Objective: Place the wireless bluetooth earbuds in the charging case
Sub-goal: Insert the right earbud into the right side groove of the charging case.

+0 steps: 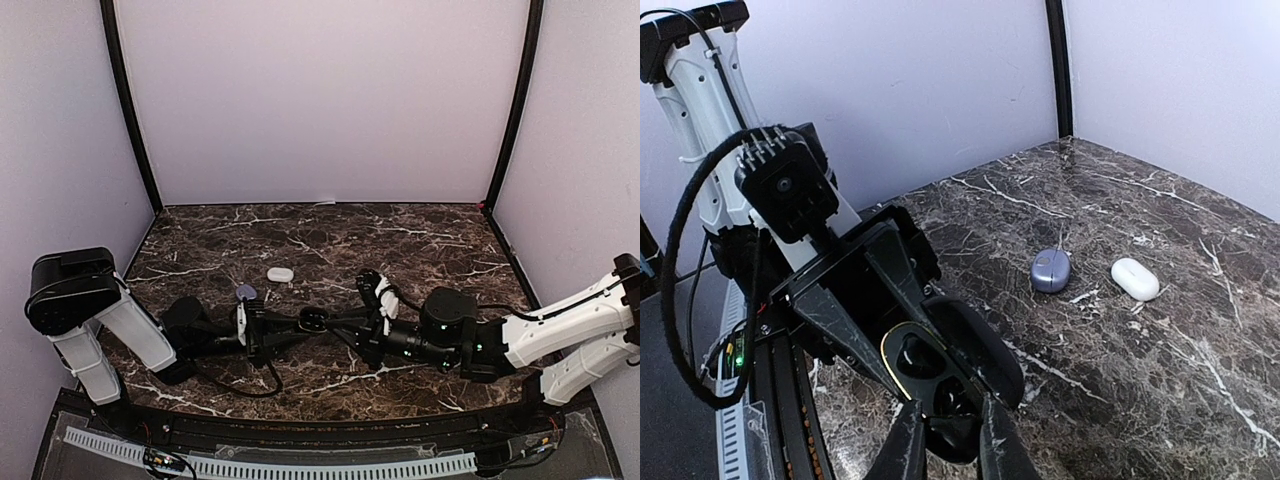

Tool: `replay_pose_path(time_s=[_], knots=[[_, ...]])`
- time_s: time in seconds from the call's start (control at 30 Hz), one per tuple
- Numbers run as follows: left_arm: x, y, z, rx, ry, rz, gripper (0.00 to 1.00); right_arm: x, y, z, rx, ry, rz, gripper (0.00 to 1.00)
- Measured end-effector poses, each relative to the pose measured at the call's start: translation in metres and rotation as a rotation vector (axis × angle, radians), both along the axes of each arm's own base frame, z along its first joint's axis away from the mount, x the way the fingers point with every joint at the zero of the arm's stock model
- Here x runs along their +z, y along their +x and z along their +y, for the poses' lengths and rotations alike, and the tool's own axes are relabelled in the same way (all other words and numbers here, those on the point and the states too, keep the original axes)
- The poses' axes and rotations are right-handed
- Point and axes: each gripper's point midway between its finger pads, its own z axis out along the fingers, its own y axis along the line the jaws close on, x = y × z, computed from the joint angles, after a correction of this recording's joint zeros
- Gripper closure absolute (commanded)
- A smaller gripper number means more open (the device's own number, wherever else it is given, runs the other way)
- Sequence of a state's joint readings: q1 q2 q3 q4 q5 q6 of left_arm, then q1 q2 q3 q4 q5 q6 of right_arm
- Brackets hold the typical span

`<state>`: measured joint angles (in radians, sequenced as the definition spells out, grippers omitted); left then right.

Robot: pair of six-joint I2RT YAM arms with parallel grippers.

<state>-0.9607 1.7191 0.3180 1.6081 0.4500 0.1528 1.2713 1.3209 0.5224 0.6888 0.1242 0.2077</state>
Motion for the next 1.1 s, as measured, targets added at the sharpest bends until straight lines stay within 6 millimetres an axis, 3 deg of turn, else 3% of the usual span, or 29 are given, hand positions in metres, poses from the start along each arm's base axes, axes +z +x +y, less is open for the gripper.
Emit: replay_pose_path(time_s=[0.23,0.57,1.1], knots=[[0.0,0.0,0.0,0.0,0.0,0.0,1.0,0.005,0.005,0.007,-0.023,0.006,-0.002,0.99],[0.0,0.0,0.0,0.0,0.0,0.0,0.99,-0.006,0.007,0.011,-0.044,-0.03,0.003,0.99],[0.0,0.001,0.0,0.008,0.001,0.001,0.99,-0.006,0.013,0.014,-0.09,-0.054,0.008,0.99]])
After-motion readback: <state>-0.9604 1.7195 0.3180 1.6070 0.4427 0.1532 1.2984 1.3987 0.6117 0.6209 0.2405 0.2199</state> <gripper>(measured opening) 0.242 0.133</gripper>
